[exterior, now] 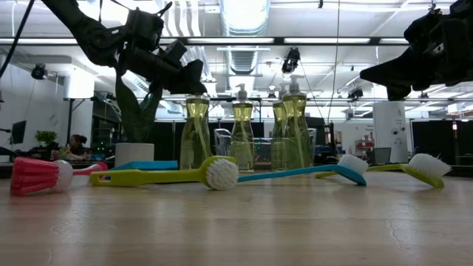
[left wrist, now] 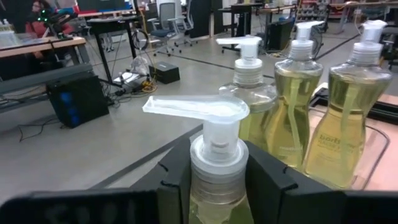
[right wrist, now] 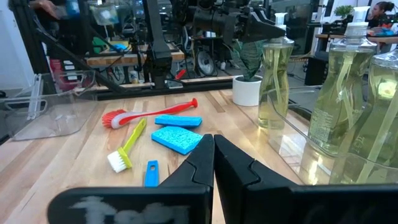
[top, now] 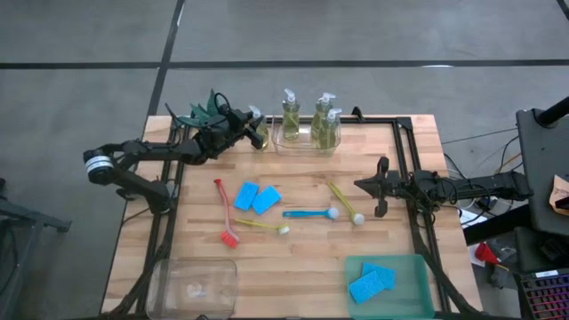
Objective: Pick & Place Kitchen Sink Supplies
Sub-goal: Put the liquid detergent into the top transparent bin
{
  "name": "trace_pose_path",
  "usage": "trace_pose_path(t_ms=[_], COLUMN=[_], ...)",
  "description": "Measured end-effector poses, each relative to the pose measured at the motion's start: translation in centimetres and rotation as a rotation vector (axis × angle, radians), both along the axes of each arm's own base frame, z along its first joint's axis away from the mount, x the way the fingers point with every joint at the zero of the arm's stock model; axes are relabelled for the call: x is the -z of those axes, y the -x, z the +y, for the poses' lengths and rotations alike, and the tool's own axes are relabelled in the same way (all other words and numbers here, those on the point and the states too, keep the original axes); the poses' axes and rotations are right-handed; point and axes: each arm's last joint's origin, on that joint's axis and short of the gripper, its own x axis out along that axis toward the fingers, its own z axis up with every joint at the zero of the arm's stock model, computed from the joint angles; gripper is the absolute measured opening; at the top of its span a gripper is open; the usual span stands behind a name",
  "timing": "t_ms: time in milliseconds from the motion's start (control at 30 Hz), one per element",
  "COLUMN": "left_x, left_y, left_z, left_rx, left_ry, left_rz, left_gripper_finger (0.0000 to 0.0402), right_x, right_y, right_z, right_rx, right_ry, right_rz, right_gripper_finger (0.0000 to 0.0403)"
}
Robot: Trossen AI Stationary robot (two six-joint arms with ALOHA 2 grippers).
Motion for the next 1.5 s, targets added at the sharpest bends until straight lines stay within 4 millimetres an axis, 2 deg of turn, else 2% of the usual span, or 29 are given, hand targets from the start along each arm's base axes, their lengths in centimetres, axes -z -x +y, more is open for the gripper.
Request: trace_pose_path(t_ms=[300, 533, 833, 1100, 1300, 1500], left_x=[-0.7, -3.3, -6.6, -9.5, -10.7, -11.2], left_y=[0.1, 0.8, 3.0, 4.2, 3.6, 1.7], left_z=[-0.1, -0.7, -2.1, -3.3, -3.7, -4.2], left_rx=[0.008, 0.046, 0.042, 0.14, 0.218, 0.316], left_ry=[0.003, -0.026, -0.071, -0.099, -0.091, -0.09], left_rz=[-0.018, -0.129, -0.241, -0.369, -0.405, -0.393], left_gripper_finger=[0.0103, 0.0103, 0.0103, 0.0103, 0.0103, 0.0103], right_x=[0.0, 0.0, 0.0, 0.0, 0.0, 0.0], right_y=[0.0, 0.0, 0.0, 0.0, 0.0, 0.0], right_z=[0.0, 0.0, 0.0, 0.0, 0.0, 0.0], right_rx=[0.0, -0.001, 0.0, -0.001, 0.0, 0.0], right_ry=[0.0, 0.001, 0.001, 0.0, 0.001, 0.001], right_rz=[0.0, 0.0, -0.001, 0.0, 0.0, 0.0], right_gripper_finger=[0.0009, 0.0009, 0.0009, 0.0008, 0.0009, 0.0009])
